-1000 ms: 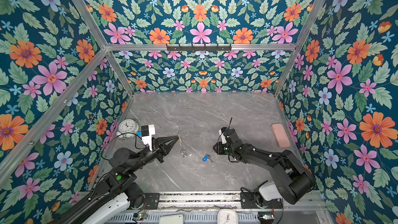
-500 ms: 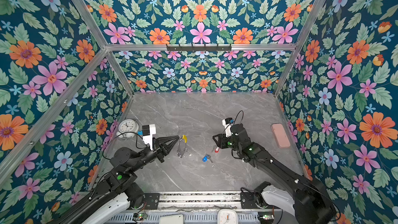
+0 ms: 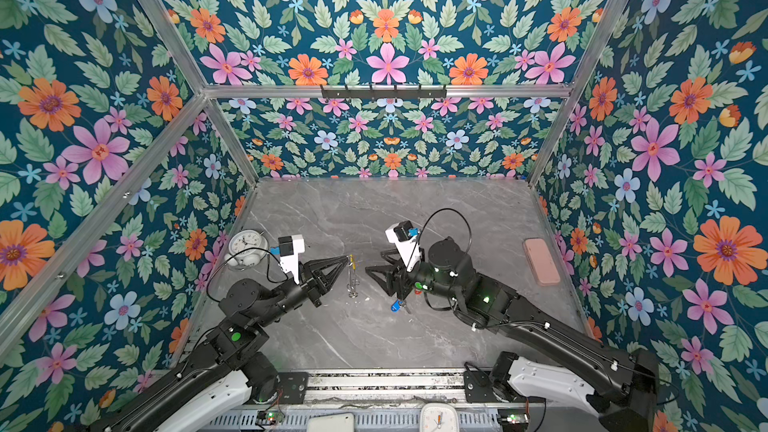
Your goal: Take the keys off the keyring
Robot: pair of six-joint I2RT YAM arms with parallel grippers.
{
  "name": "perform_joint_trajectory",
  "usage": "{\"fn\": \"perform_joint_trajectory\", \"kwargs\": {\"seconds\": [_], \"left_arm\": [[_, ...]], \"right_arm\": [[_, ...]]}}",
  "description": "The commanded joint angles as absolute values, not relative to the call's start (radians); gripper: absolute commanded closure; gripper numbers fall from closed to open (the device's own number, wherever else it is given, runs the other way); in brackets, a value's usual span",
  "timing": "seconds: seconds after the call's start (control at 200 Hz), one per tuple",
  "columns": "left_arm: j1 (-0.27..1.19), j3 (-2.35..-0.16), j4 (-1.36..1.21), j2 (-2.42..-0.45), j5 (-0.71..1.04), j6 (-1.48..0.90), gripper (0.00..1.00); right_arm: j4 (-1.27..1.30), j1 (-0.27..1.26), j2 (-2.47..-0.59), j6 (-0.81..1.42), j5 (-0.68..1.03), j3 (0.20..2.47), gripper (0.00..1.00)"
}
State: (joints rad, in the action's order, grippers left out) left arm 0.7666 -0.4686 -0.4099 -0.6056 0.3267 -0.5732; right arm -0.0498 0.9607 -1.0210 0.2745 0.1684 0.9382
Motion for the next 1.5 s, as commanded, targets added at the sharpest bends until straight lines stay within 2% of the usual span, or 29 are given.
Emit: {"fn": "perform_joint_trajectory", "kwargs": {"seconds": [0.0,0.21,0.33,0.535,0.815,0.945,1.005,1.055,1.09,1.25,1.295,1.305,1.495], "left_arm": [[0.765,-0.482,-0.466,-0.620,0.304,-0.584,1.00],[0.766,-0.488,-0.480,-0.640,0.304,-0.593,1.00],[0.766,-0.488,-0.480,-0.640,0.308,-0.594,1.00],[0.766,-0.489,-0.483,-0.650,0.316,-0.597,1.00],[0.766,-0.486,-0.494,-0.661,0.318,-0.601,1.00],[0.766,-0.492,-0.491,-0.666,0.325,-0.600,1.00],[0.766,-0.495,-0.489,-0.666,0.327,-0.600,0.91],[0.766,-0.496,-0.488,-0.665,0.327,-0.598,0.75],[0.765,-0.498,-0.486,-0.663,0.325,-0.595,0.67],[0.766,-0.497,-0.464,-0.636,0.300,-0.578,0.44],[0.767,-0.498,-0.455,-0.622,0.294,-0.571,0.07],[0.766,-0.499,-0.452,-0.620,0.294,-0.569,0.02],[0.766,-0.514,-0.386,-0.547,0.257,-0.529,0.00]], "right_arm": [[-0.048,1.027,-1.075,0.182,0.058,0.973,0.36],[-0.031,1.080,-1.175,0.145,-0.038,1.004,0.35],[-0.043,1.080,-1.201,0.149,-0.058,1.013,0.38],[-0.031,1.080,-1.221,0.139,-0.013,1.010,0.57],[-0.031,1.079,-1.217,0.132,0.023,1.006,1.00],[-0.024,1.070,-1.212,0.144,0.038,0.997,1.00],[-0.020,1.055,-1.206,0.157,0.069,0.990,1.00],[-0.017,1.042,-1.204,0.169,0.089,0.986,1.00],[-0.016,1.034,-1.201,0.176,0.099,0.983,1.00],[0.000,0.975,-1.190,0.221,0.162,0.949,1.00],[-0.001,0.952,-1.193,0.237,0.192,0.943,1.00],[-0.002,0.947,-1.194,0.241,0.200,0.942,1.00],[0.033,0.836,-1.255,0.323,0.381,0.909,1.00]]}}
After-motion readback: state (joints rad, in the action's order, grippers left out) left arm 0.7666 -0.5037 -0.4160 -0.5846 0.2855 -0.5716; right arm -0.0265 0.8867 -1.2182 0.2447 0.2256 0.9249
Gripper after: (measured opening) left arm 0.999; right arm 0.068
